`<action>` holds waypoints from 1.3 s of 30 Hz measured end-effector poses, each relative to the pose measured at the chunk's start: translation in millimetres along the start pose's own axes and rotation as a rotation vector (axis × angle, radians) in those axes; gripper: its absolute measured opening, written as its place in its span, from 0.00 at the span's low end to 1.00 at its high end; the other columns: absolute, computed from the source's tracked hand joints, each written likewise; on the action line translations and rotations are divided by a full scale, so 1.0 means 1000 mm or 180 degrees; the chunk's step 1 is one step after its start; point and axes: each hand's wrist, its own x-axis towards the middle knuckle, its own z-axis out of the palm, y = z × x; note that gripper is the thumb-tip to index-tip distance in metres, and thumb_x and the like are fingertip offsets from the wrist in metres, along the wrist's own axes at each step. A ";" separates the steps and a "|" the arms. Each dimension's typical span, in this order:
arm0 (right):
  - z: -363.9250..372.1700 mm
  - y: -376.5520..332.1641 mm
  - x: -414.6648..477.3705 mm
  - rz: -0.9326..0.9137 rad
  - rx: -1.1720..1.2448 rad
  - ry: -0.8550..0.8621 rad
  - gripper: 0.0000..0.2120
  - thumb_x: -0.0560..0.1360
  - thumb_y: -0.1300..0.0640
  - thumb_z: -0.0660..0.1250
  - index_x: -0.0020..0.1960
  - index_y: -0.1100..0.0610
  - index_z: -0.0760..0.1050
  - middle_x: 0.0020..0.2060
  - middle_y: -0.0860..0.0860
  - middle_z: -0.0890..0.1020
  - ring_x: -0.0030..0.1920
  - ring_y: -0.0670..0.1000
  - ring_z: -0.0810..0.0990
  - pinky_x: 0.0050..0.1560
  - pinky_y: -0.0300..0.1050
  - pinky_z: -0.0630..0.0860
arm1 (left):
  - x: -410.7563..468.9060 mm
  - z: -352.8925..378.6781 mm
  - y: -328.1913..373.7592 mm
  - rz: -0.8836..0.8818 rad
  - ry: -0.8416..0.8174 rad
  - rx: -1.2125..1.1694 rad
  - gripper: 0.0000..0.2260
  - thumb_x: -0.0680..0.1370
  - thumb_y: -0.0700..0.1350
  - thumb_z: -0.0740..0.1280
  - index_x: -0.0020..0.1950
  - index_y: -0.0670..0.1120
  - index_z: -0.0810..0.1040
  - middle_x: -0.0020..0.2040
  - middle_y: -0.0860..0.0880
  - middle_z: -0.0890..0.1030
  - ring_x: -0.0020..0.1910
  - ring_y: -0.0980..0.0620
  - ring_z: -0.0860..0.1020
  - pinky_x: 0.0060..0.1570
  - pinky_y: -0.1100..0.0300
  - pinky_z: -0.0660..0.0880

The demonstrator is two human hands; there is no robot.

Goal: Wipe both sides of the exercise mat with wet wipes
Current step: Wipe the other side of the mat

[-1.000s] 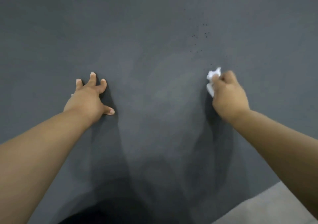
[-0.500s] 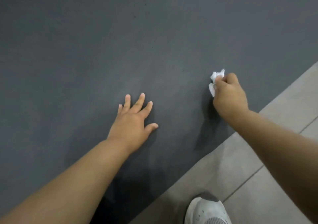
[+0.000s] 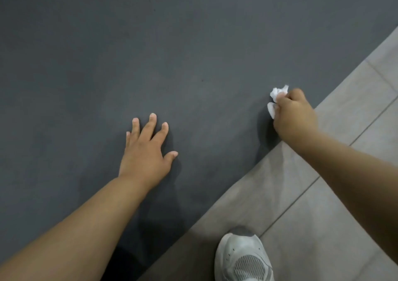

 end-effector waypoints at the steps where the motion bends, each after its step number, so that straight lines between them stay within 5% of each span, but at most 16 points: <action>1: 0.007 -0.009 -0.014 -0.0279 0.0209 -0.0072 0.11 0.77 0.61 0.56 0.58 0.60 0.70 0.53 0.56 0.70 0.43 0.52 0.66 0.42 0.44 0.65 | 0.000 0.000 0.001 -0.0011 -0.0016 -0.0028 0.31 0.78 0.57 0.61 0.77 0.52 0.52 0.78 0.51 0.43 0.75 0.43 0.39 0.74 0.48 0.42; 4: 0.025 -0.036 -0.063 -0.1387 0.0526 -0.0505 0.07 0.80 0.56 0.58 0.52 0.58 0.72 0.44 0.47 0.74 0.37 0.45 0.69 0.39 0.41 0.68 | -0.001 0.001 0.001 -0.0004 -0.0020 -0.0088 0.30 0.78 0.55 0.61 0.77 0.51 0.54 0.78 0.51 0.45 0.76 0.43 0.39 0.73 0.48 0.41; 7: 0.036 -0.031 -0.079 -0.2512 0.0287 -0.0350 0.11 0.78 0.59 0.57 0.56 0.60 0.75 0.41 0.54 0.76 0.36 0.55 0.74 0.32 0.46 0.70 | 0.000 -0.001 0.003 -0.0080 0.0052 -0.0174 0.28 0.78 0.55 0.60 0.76 0.50 0.57 0.78 0.51 0.48 0.76 0.44 0.41 0.74 0.48 0.44; 11: 0.019 0.036 -0.007 -0.1012 -0.0177 0.0397 0.15 0.79 0.54 0.56 0.59 0.62 0.72 0.50 0.59 0.73 0.46 0.58 0.74 0.44 0.47 0.69 | 0.008 -0.004 0.006 -0.0115 0.0271 0.0099 0.26 0.78 0.57 0.60 0.73 0.48 0.64 0.76 0.47 0.58 0.74 0.40 0.52 0.73 0.47 0.53; 14: 0.007 0.055 0.025 0.0130 -0.0171 0.0377 0.17 0.79 0.56 0.58 0.61 0.66 0.71 0.60 0.65 0.69 0.57 0.64 0.73 0.61 0.50 0.69 | 0.016 -0.012 0.011 -0.0223 0.0501 0.0146 0.26 0.77 0.57 0.61 0.73 0.49 0.65 0.71 0.46 0.64 0.68 0.38 0.61 0.66 0.44 0.63; 17: 0.013 0.013 0.008 0.0008 0.0141 0.0044 0.14 0.77 0.60 0.58 0.62 0.62 0.69 0.60 0.61 0.68 0.55 0.62 0.73 0.49 0.48 0.70 | 0.030 -0.016 0.015 -0.0390 0.0461 0.0235 0.30 0.77 0.60 0.59 0.76 0.51 0.55 0.75 0.45 0.55 0.72 0.38 0.54 0.67 0.42 0.60; 20: 0.026 -0.047 -0.029 -0.1374 0.0438 -0.0162 0.09 0.78 0.58 0.57 0.58 0.55 0.70 0.55 0.55 0.73 0.49 0.56 0.75 0.41 0.47 0.69 | 0.044 -0.013 0.016 -0.0374 0.0247 0.0486 0.32 0.78 0.63 0.53 0.77 0.52 0.48 0.77 0.44 0.44 0.75 0.38 0.44 0.71 0.42 0.49; 23: 0.029 -0.047 -0.010 -0.2113 0.0510 0.0039 0.09 0.79 0.54 0.57 0.49 0.57 0.74 0.39 0.54 0.76 0.36 0.57 0.73 0.33 0.45 0.67 | 0.047 -0.012 0.014 -0.0309 0.0265 0.0402 0.32 0.77 0.63 0.54 0.77 0.51 0.49 0.76 0.43 0.45 0.74 0.37 0.44 0.72 0.42 0.48; 25: 0.029 -0.023 0.032 -0.1729 0.0309 0.0384 0.05 0.78 0.54 0.61 0.49 0.54 0.73 0.38 0.54 0.76 0.37 0.57 0.76 0.35 0.43 0.68 | 0.046 -0.013 0.009 -0.0260 0.0312 0.0440 0.33 0.76 0.64 0.54 0.77 0.52 0.51 0.76 0.43 0.48 0.74 0.37 0.47 0.70 0.41 0.51; 28: 0.022 0.009 0.093 -0.0277 0.0110 0.0863 0.11 0.78 0.46 0.58 0.49 0.53 0.70 0.46 0.49 0.77 0.48 0.57 0.77 0.49 0.46 0.72 | 0.049 -0.016 0.002 -0.0200 0.0335 0.0495 0.33 0.74 0.65 0.55 0.76 0.53 0.55 0.74 0.45 0.52 0.70 0.39 0.52 0.68 0.41 0.55; 31: 0.015 -0.023 0.107 0.0363 0.0475 0.0799 0.06 0.77 0.55 0.60 0.53 0.54 0.70 0.52 0.52 0.74 0.54 0.58 0.75 0.51 0.43 0.68 | 0.058 -0.023 -0.004 -0.0162 0.0517 0.0320 0.29 0.75 0.63 0.57 0.73 0.53 0.61 0.70 0.47 0.57 0.63 0.43 0.55 0.64 0.42 0.58; 32: 0.013 -0.047 0.098 0.0270 0.0653 0.0782 0.06 0.76 0.58 0.62 0.53 0.55 0.71 0.51 0.53 0.75 0.53 0.58 0.76 0.48 0.43 0.68 | 0.062 -0.026 -0.007 -0.0186 0.0563 0.0263 0.29 0.75 0.63 0.58 0.73 0.52 0.61 0.69 0.46 0.58 0.63 0.43 0.56 0.64 0.42 0.58; 34: 0.032 -0.090 0.067 -0.1059 0.0769 0.0699 0.09 0.74 0.62 0.63 0.53 0.60 0.76 0.49 0.59 0.78 0.48 0.58 0.79 0.47 0.44 0.69 | 0.071 -0.033 -0.014 -0.0262 0.0608 0.0219 0.31 0.75 0.62 0.59 0.75 0.50 0.59 0.69 0.45 0.58 0.65 0.42 0.56 0.66 0.43 0.57; 36: 0.039 -0.126 0.034 -0.2094 0.0975 -0.0197 0.10 0.77 0.56 0.59 0.51 0.60 0.76 0.45 0.59 0.79 0.42 0.56 0.76 0.42 0.39 0.65 | 0.084 -0.043 -0.026 -0.0420 0.0557 0.0199 0.35 0.74 0.63 0.59 0.76 0.50 0.55 0.72 0.45 0.55 0.69 0.41 0.54 0.68 0.43 0.55; 39: 0.028 -0.126 0.050 -0.2409 0.1053 -0.0289 0.08 0.77 0.56 0.59 0.44 0.53 0.76 0.36 0.48 0.76 0.35 0.52 0.71 0.36 0.39 0.65 | 0.100 -0.062 -0.043 -0.0502 0.0407 0.0172 0.40 0.71 0.66 0.61 0.77 0.50 0.52 0.75 0.47 0.50 0.74 0.42 0.49 0.72 0.44 0.52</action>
